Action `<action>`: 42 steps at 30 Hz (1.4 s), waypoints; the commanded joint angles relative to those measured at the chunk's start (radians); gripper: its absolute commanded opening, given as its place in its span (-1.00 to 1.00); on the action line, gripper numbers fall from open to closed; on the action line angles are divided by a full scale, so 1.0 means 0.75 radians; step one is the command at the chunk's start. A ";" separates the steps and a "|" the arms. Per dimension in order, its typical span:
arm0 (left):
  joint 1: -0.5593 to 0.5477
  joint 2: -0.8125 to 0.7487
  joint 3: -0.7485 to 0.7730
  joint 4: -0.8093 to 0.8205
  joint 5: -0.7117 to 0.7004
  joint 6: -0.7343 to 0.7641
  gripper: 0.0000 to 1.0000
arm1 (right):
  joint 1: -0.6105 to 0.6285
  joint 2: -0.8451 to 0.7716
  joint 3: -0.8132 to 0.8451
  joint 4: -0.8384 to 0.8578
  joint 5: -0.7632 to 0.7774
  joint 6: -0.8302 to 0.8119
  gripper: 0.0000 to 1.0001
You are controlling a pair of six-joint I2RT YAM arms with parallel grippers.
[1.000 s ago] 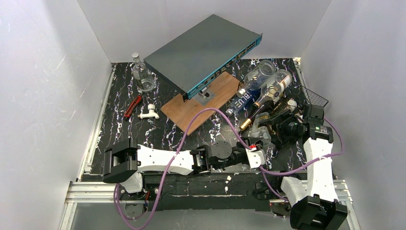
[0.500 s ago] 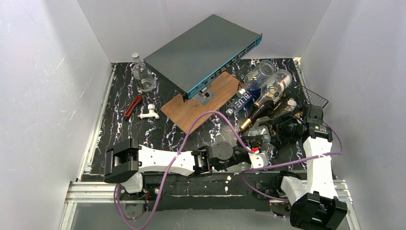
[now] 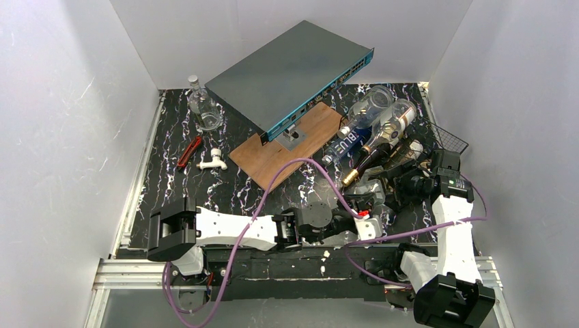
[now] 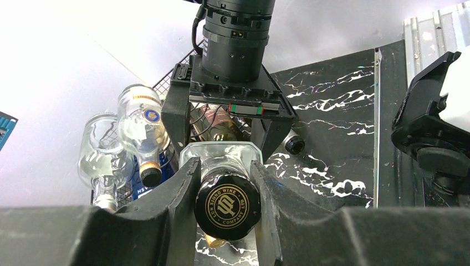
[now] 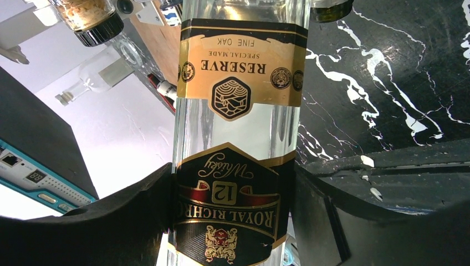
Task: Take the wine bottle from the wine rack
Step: Pick up the wine bottle from the wine rack.
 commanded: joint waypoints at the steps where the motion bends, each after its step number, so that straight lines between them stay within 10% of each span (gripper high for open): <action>1: -0.007 -0.104 0.027 0.044 0.064 -0.064 -1.00 | 0.021 -0.031 0.050 0.153 -0.162 -0.050 0.02; 15: -0.008 -0.223 -0.002 0.006 0.066 -0.058 -1.00 | 0.052 -0.047 0.013 0.207 -0.210 -0.023 0.96; 42: 0.008 -0.357 -0.083 -0.047 -0.105 0.014 -1.00 | 0.100 -0.057 -0.061 0.247 -0.249 0.038 0.97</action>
